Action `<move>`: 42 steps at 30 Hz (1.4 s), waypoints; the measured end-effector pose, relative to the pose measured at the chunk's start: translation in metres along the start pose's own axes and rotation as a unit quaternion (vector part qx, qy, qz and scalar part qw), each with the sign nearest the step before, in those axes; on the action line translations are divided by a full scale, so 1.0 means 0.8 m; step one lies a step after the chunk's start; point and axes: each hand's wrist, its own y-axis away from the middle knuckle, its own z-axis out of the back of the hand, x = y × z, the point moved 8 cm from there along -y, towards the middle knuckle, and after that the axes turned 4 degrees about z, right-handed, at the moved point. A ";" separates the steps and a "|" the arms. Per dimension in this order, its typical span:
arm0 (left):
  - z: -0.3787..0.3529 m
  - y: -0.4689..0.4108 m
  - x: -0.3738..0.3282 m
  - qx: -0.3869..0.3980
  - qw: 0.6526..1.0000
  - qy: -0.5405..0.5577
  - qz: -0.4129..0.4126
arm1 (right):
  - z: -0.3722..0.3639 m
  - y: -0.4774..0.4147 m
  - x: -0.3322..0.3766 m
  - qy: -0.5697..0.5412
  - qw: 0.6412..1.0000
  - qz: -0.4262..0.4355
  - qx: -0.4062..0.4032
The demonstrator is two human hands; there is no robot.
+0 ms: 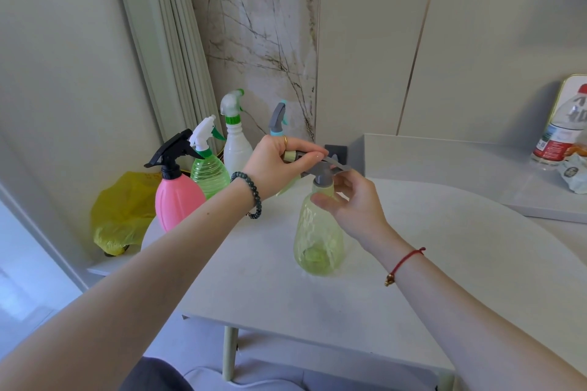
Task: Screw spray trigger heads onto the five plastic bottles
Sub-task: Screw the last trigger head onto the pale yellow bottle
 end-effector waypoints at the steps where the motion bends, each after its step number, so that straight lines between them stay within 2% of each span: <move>1: 0.000 0.000 0.000 0.001 1.000 0.001 0.000 | -0.001 -0.001 0.000 0.023 1.000 -0.002 -0.013; 4: -0.001 0.000 0.000 0.005 1.000 0.001 0.000 | -0.003 -0.002 -0.001 0.047 0.999 -0.005 -0.016; 8: -0.001 -0.001 0.001 0.008 1.000 0.007 0.002 | -0.011 0.003 -0.003 -0.044 0.997 -0.015 0.063; 10: -0.001 -0.002 0.001 0.007 1.000 0.009 0.000 | -0.006 0.003 -0.005 -0.058 0.997 -0.019 0.052; 13: -0.001 -0.002 0.002 0.007 1.000 0.012 0.000 | -0.002 -0.003 -0.003 -0.001 1.000 -0.016 -0.009; 15: -0.002 -0.001 0.002 0.009 1.000 0.007 -0.002 | -0.007 -0.004 0.001 0.028 0.999 -0.009 -0.019; 17: -0.002 -0.002 0.001 0.010 1.000 0.005 -0.003 | -0.011 -0.002 0.000 0.021 1.000 -0.018 0.002; 21: -0.002 -0.003 0.002 0.013 1.000 0.007 -0.003 | -0.011 0.007 0.000 -0.086 0.992 -0.037 0.082; 27: -0.002 -0.002 0.000 0.013 1.000 0.008 -0.009 | -0.003 -0.004 0.009 0.013 1.000 -0.007 -0.007; 30: -0.002 -0.002 0.002 0.014 1.000 0.008 -0.006 | -0.009 -0.002 0.007 -0.006 0.999 -0.012 0.042; 33: -0.003 -0.003 0.004 0.016 1.000 0.011 -0.006 | -0.008 0.004 0.007 -0.088 0.991 -0.023 0.096; 35: -0.003 -0.003 0.004 0.017 1.000 0.011 -0.004 | -0.001 0.003 0.006 -0.086 0.994 -0.021 0.065; 38: -0.004 -0.003 0.003 0.020 1.000 0.008 -0.002 | 0.005 -0.001 0.008 -0.021 1.000 -0.013 0.004; 42: -0.004 -0.004 0.005 0.024 1.000 0.007 0.006 | -0.008 0.002 0.001 -0.074 0.994 -0.045 0.070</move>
